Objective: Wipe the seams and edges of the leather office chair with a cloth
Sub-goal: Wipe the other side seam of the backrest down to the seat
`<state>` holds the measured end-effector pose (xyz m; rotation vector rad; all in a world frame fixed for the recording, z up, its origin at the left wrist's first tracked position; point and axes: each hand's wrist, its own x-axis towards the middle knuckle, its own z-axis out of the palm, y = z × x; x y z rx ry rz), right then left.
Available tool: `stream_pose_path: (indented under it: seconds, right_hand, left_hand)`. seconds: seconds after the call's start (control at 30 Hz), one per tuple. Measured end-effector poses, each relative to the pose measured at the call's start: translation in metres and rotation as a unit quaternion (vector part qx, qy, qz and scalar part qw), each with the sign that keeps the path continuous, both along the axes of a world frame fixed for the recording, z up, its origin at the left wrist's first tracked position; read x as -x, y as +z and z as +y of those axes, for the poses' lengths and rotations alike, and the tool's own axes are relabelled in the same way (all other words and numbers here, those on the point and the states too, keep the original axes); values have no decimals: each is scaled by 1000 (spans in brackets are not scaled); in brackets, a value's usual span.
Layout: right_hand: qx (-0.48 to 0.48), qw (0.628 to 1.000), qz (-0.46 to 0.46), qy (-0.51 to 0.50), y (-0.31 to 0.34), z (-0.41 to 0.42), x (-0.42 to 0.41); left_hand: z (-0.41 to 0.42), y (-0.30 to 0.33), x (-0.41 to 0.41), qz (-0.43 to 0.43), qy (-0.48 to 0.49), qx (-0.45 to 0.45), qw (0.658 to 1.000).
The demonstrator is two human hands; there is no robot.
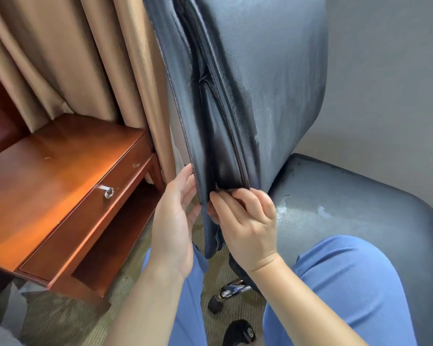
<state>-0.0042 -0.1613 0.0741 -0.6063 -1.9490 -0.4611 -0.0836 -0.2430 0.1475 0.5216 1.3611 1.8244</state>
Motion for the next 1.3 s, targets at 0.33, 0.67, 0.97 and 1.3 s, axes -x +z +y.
stream_pose_path:
  seconds: [0.33, 0.67, 0.97, 1.3]
  right_hand:
    - [-62, 988, 143, 18, 88, 6, 18]
    - [-14, 1000, 21, -16, 17, 0, 11]
    - [8, 982, 136, 129, 56, -3, 16]
    - [3, 998, 44, -46, 14, -10, 11]
  left_hand:
    - [4, -6, 5, -4, 11, 22, 1000]
    - [1, -4, 3, 0, -1, 10, 1000]
    - [1, -5, 4, -9, -9, 2, 1000]
    - [2, -2, 3, -4, -5, 4, 1000]
